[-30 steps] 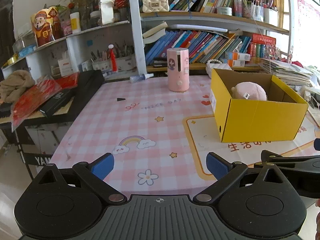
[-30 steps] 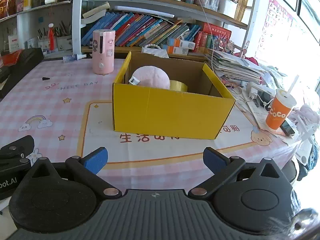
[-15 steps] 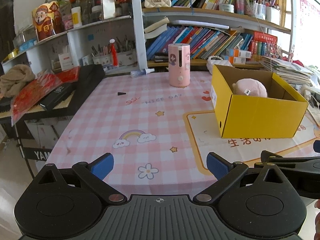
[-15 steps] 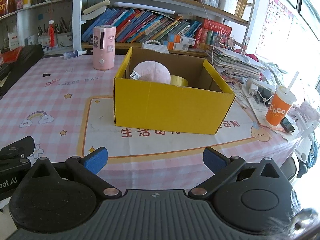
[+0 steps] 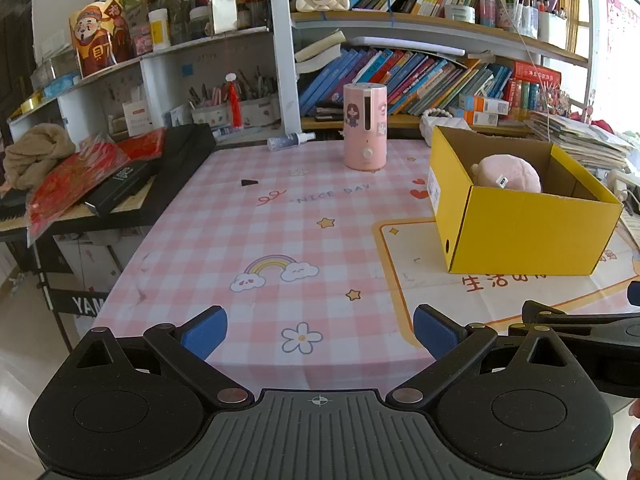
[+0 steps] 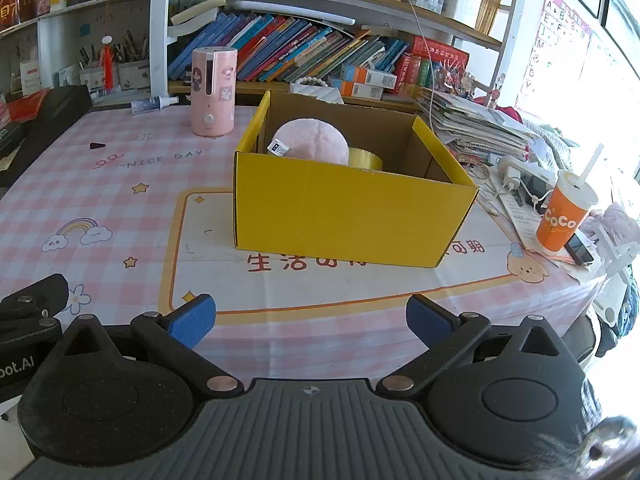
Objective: Organize objects
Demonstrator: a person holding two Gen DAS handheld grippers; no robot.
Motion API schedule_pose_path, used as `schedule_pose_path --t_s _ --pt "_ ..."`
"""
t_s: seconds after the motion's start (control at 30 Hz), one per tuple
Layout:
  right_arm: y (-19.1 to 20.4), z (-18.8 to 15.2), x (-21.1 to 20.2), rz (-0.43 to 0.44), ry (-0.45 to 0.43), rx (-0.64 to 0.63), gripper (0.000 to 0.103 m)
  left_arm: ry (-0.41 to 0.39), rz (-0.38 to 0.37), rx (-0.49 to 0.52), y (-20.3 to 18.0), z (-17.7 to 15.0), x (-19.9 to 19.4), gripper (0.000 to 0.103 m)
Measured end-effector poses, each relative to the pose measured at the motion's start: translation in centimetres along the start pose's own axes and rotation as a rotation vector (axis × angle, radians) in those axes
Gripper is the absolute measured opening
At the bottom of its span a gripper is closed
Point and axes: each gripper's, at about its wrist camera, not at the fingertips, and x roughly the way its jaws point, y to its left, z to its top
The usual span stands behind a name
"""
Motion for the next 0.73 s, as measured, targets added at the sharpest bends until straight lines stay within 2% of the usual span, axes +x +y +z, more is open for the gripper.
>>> schedule_pose_path --t_s 0.73 --pt "-0.18 0.06 0.11 -0.002 0.000 0.000 0.102 0.006 -0.006 0.001 0.04 0.22 0.46 0.101"
